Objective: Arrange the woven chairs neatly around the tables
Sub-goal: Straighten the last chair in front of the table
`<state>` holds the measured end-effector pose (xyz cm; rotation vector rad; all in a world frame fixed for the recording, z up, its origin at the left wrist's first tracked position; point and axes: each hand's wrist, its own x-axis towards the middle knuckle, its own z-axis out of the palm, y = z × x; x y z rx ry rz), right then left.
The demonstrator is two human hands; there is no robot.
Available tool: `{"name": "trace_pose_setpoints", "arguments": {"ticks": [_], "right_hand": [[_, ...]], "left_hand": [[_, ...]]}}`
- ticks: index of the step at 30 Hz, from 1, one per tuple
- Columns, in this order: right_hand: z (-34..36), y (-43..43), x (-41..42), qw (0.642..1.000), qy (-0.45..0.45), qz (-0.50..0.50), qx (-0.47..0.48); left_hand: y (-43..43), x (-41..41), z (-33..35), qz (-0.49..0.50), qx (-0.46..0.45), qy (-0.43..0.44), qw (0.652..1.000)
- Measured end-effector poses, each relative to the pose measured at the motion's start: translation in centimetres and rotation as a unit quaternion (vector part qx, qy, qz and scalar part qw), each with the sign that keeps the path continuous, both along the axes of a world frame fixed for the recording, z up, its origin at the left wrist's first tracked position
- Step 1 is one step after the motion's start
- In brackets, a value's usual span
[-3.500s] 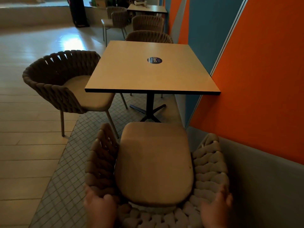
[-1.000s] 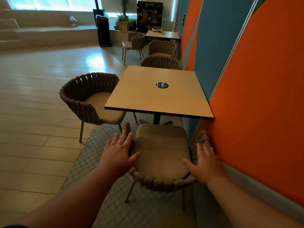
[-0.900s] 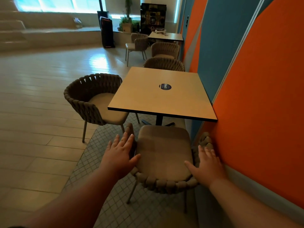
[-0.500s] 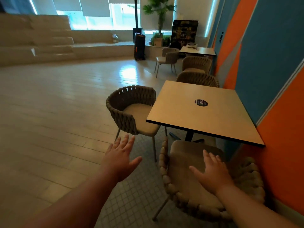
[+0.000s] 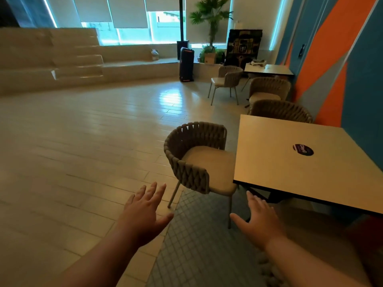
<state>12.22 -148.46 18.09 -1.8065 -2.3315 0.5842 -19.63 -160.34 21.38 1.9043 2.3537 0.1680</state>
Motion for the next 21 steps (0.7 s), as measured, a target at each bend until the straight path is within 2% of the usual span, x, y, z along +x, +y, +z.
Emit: {"name": "trace_pose_setpoints", "arguments": {"ticks": [8, 16, 21], "right_hand": [[-0.2, 16.1, -11.3, 0.999, 0.032, 0.009, 0.033], [3.1, 31.3, -21.7, 0.996, 0.007, 0.025, 0.08], [5.0, 38.5, -28.1, 0.993, 0.034, 0.036, 0.104]], "left_hand": [[14.3, -13.7, 1.8, 0.001, 0.036, 0.038, 0.999], [29.2, -24.7, 6.1, -0.012, 0.07, 0.046, 0.996], [38.2, -32.5, 6.9, -0.052, 0.094, 0.05, 0.993]]}}
